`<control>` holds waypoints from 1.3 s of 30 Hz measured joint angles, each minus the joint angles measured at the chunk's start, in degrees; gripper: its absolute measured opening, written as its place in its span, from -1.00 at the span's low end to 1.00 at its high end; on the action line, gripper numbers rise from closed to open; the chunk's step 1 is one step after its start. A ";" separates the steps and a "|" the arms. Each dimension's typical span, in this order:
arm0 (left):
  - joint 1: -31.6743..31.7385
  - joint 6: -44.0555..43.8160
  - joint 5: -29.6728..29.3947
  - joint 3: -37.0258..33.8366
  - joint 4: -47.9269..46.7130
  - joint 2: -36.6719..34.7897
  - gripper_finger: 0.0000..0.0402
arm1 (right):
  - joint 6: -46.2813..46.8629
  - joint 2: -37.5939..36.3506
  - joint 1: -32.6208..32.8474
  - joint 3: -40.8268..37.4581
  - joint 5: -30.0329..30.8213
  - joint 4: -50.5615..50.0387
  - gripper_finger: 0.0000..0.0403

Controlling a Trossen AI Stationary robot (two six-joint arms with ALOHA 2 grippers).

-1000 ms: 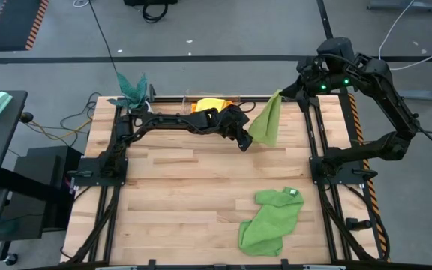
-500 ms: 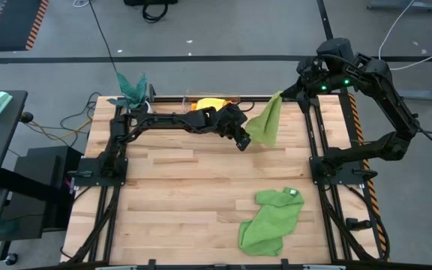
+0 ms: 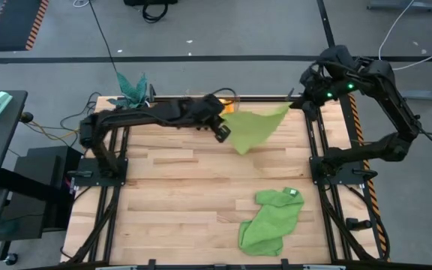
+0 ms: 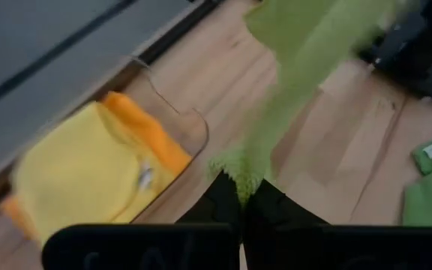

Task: Fold microfiber towels
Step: Fold the light green towel

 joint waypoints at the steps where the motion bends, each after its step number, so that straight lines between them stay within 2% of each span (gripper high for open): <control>1: -0.12 -0.07 -0.76 0.00 -1.36 -1.62 -0.98 | 0.10 -0.56 0.34 0.00 0.13 -0.78 -1.00; 7: -0.25 -0.89 -1.82 0.06 -4.58 -10.61 -0.98 | 4.61 -2.90 2.19 0.00 0.58 -1.37 -1.00; 12: 0.49 -0.86 -2.38 0.11 -4.76 -14.01 -0.98 | 7.27 -1.65 3.67 0.00 1.37 -0.40 -1.00; 16: 1.22 -0.04 -2.70 0.09 -6.88 -14.36 -0.98 | 7.95 2.02 6.27 0.02 1.68 -0.64 -1.00; 23: 1.93 -3.13 -2.89 -0.02 -19.71 -13.80 -0.98 | 5.61 8.64 10.43 0.02 1.61 0.71 -1.00; 26: 0.86 -3.51 -3.56 -0.02 -20.53 -13.86 -0.98 | 5.52 10.22 11.49 0.00 1.85 1.15 -1.00; 39: -4.33 -8.34 -1.20 0.07 -29.18 -13.86 -0.99 | 5.64 11.93 13.29 0.01 1.24 -1.56 -1.00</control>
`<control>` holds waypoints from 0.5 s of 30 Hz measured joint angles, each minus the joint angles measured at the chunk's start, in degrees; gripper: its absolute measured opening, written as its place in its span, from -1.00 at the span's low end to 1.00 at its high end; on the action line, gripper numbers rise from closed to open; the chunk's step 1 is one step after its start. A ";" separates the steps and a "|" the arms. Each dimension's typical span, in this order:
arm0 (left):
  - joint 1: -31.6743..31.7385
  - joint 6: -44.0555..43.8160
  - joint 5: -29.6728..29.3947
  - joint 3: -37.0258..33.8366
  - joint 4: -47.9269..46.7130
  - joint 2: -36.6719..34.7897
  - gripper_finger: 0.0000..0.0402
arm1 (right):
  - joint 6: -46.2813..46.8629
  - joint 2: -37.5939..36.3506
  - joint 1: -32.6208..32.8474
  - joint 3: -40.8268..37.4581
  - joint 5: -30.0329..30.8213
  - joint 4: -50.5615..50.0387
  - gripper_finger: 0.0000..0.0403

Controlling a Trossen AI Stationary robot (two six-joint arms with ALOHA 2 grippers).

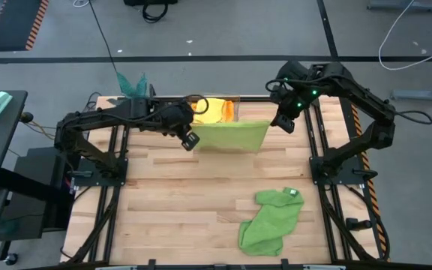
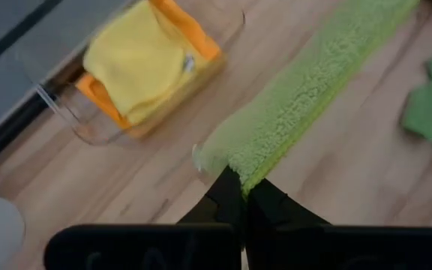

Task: Fold microfiber towels
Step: Fold the light green towel

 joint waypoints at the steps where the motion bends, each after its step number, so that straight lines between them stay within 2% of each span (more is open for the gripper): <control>1: -0.50 -0.16 0.02 0.00 -0.82 0.00 -0.99 | -0.08 0.00 0.24 0.01 -0.02 0.02 -1.00; 6: 0.24 1.10 -2.10 1.00 -2.64 0.07 -0.99 | -1.16 0.18 -0.73 0.02 0.12 2.09 -1.00; 15: 3.38 9.51 -0.71 14.78 -9.87 0.85 -0.99 | -1.87 -1.02 -4.74 0.12 -0.57 2.40 -1.00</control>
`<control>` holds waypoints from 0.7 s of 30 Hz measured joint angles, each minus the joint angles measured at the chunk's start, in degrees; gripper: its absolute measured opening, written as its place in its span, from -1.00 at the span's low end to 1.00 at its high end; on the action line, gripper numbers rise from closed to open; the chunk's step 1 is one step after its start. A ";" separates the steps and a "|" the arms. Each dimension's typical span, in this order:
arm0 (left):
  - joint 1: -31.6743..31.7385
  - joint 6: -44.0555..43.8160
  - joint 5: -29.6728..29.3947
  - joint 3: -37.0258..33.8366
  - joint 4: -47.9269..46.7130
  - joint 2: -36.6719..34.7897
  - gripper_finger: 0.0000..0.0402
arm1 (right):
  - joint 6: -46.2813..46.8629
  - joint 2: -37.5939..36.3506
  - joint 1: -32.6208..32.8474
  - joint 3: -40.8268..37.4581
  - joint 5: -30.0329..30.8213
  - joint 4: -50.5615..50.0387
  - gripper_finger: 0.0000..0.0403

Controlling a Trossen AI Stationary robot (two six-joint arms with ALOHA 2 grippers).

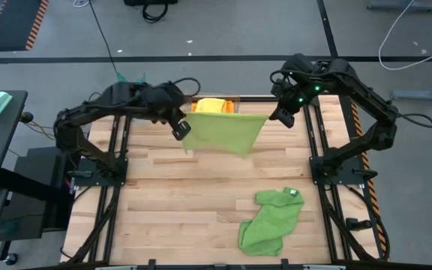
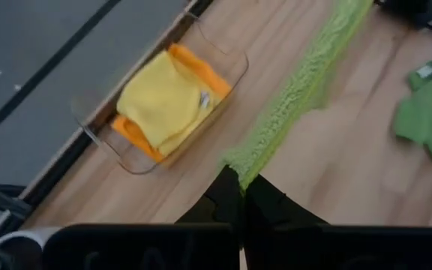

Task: Fold microfiber towels
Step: Fold the light green towel

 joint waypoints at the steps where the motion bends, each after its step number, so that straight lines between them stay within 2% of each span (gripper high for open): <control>1: 0.28 0.40 0.94 1.77 -1.80 0.71 -0.99 | 0.46 -0.09 0.00 0.00 -0.12 0.02 -1.00; 5: 0.37 4.28 5.34 8.07 -10.47 5.88 -0.99 | 1.14 0.05 0.11 -0.02 -1.69 -0.23 -1.00; 8: 0.11 9.49 9.48 9.63 -11.77 9.01 -0.99 | 1.14 0.39 0.54 -0.17 -1.49 -2.12 -1.00; 13: 0.09 15.07 12.23 10.54 -12.02 11.80 -0.99 | -0.77 0.50 0.41 -0.15 -1.26 -4.57 -1.00; 21: -2.17 22.48 12.50 10.60 -12.19 12.00 -0.99 | -0.76 0.29 1.74 -0.15 -1.26 -4.59 -1.00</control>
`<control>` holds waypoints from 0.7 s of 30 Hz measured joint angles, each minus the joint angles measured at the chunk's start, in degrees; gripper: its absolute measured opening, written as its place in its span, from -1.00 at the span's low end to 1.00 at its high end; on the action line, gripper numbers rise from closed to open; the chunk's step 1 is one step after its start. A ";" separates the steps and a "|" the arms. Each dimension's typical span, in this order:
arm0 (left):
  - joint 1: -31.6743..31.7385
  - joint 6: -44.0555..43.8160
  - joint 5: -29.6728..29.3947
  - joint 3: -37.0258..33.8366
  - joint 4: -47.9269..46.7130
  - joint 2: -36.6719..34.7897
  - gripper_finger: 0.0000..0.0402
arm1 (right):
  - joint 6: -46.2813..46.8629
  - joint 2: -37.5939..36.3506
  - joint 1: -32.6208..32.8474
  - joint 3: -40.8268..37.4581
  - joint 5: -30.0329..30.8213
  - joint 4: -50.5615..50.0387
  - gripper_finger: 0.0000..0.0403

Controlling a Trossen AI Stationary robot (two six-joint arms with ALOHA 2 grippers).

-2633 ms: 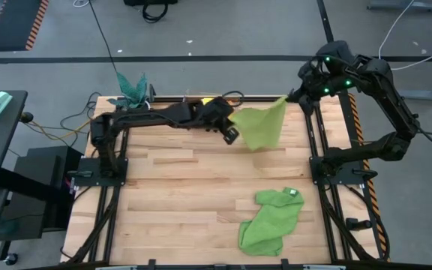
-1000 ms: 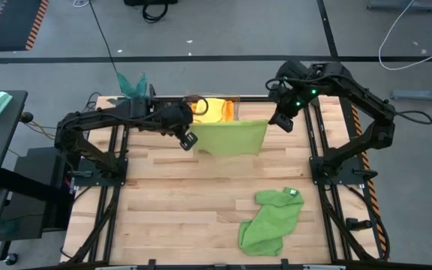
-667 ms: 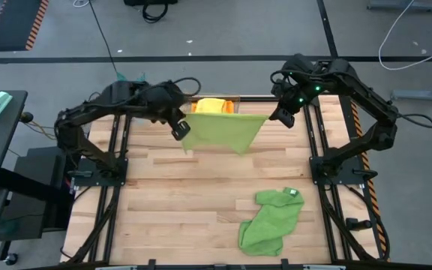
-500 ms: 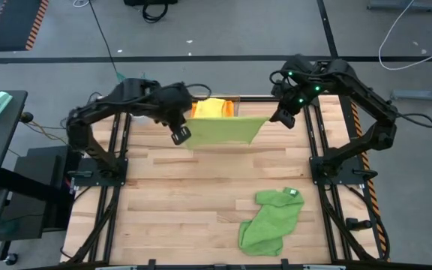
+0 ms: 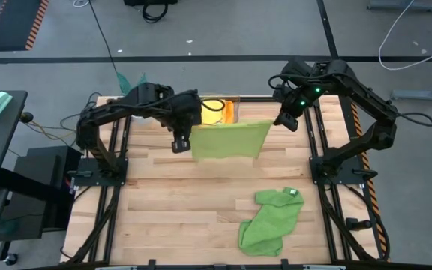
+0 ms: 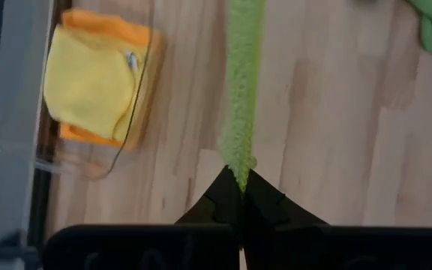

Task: Fold microfiber towels
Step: Fold the light green towel

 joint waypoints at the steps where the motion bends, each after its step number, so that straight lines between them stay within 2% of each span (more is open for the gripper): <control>1: -0.59 1.97 -0.19 0.00 -0.03 0.00 -0.99 | -0.04 0.00 0.50 0.00 0.01 -0.07 -1.00; 5: -3.17 10.31 -7.44 -0.02 -0.20 0.00 -0.99 | -1.69 -0.02 2.59 0.00 0.63 -0.15 -1.00; 8: -2.69 13.84 -12.50 -0.02 0.37 0.00 -0.99 | -1.70 -0.04 2.20 0.00 4.27 0.44 -1.00; 18: 2.07 14.90 -14.77 -0.02 1.00 0.00 -0.99 | -0.79 -0.02 -0.53 0.02 5.43 1.85 -1.00; 21: 1.86 12.30 -13.05 -0.02 0.88 0.00 -0.99 | 0.85 -0.02 -0.20 0.02 5.57 1.63 -1.00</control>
